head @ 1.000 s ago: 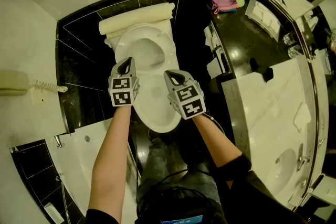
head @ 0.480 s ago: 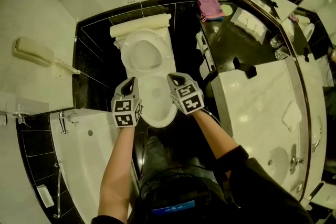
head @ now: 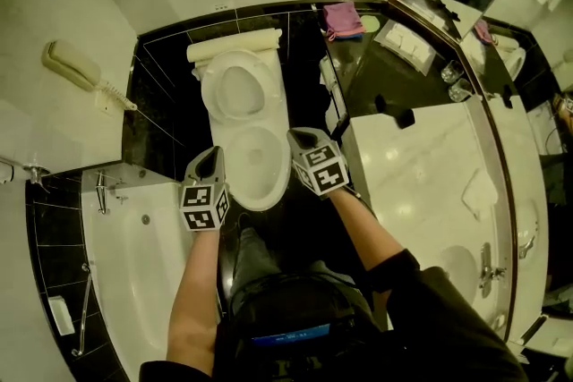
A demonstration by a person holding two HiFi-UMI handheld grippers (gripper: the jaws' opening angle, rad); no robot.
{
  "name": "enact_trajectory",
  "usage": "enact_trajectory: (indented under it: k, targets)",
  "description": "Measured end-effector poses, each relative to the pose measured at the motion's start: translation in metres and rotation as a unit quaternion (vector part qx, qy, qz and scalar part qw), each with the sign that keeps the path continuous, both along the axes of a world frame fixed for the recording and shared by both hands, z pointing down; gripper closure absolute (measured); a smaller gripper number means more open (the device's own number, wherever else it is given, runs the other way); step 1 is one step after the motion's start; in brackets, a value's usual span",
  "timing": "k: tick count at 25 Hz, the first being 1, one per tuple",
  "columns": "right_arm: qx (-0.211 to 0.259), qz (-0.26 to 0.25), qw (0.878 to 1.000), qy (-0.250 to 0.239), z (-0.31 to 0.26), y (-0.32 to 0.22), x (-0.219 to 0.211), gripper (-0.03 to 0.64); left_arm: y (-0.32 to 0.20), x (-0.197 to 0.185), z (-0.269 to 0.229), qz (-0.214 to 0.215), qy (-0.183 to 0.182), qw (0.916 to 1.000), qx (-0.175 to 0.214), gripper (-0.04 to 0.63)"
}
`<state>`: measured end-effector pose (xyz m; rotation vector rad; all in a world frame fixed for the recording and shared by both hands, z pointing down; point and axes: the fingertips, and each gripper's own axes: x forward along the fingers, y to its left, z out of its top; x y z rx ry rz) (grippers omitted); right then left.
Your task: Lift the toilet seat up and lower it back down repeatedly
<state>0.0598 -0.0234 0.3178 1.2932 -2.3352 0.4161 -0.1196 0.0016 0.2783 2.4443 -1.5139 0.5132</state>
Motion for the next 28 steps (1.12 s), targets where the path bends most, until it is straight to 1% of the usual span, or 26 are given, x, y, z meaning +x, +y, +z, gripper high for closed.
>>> enact_trajectory:
  k: [2, 8, 11, 14, 16, 19, 21, 23, 24, 26, 28]
  targets:
    - [-0.001, -0.002, 1.000, 0.000, 0.000, 0.011, 0.003, 0.600, 0.010, 0.001, 0.001, -0.003, -0.005, 1.0000, 0.000, 0.607]
    - [0.000, -0.009, 1.000, 0.006, 0.006, 0.027, 0.009, 0.600, 0.020, -0.002, 0.005, -0.023, 0.005, 0.9997, 0.002, 0.606]
    - [0.011, -0.009, 1.000, 0.011, -0.004, 0.027, 0.005, 0.598, 0.019, -0.002, 0.008, -0.021, 0.003, 0.9998, -0.002, 0.606]
    - [0.017, -0.005, 0.999, 0.026, -0.010, 0.017, 0.000, 0.597, 0.014, -0.003, 0.014, -0.014, 0.001, 0.9998, -0.010, 0.606]
    - [0.022, -0.011, 0.999, 0.041, -0.009, 0.004, -0.006, 0.592, 0.006, -0.006, 0.019, -0.010, 0.000, 0.9998, -0.015, 0.606]
    - [0.025, -0.034, 0.997, 0.064, -0.005, -0.024, -0.023, 0.550, -0.015, -0.012, 0.031, -0.003, -0.001, 0.9997, -0.023, 0.606]
    - [0.018, -0.052, 0.996, 0.074, 0.002, -0.043, -0.036, 0.509, -0.030, -0.016, 0.042, 0.003, 0.000, 0.9995, -0.033, 0.606]
    - [0.010, -0.066, 0.994, 0.085, 0.013, -0.066, -0.047, 0.452, -0.050, -0.020, 0.054, 0.009, -0.001, 0.9991, -0.042, 0.606]
    - [0.008, -0.072, 0.993, 0.093, 0.020, -0.080, -0.052, 0.438, -0.061, -0.022, 0.060, 0.013, -0.002, 0.9989, -0.045, 0.606]
    - [0.005, -0.081, 0.989, 0.121, 0.034, -0.110, -0.061, 0.418, -0.087, -0.026, 0.071, 0.020, -0.005, 0.9986, -0.048, 0.606]
    - [0.010, -0.097, 0.981, 0.167, 0.046, -0.141, -0.068, 0.413, -0.114, -0.029, 0.083, 0.027, -0.008, 0.9984, -0.048, 0.606]
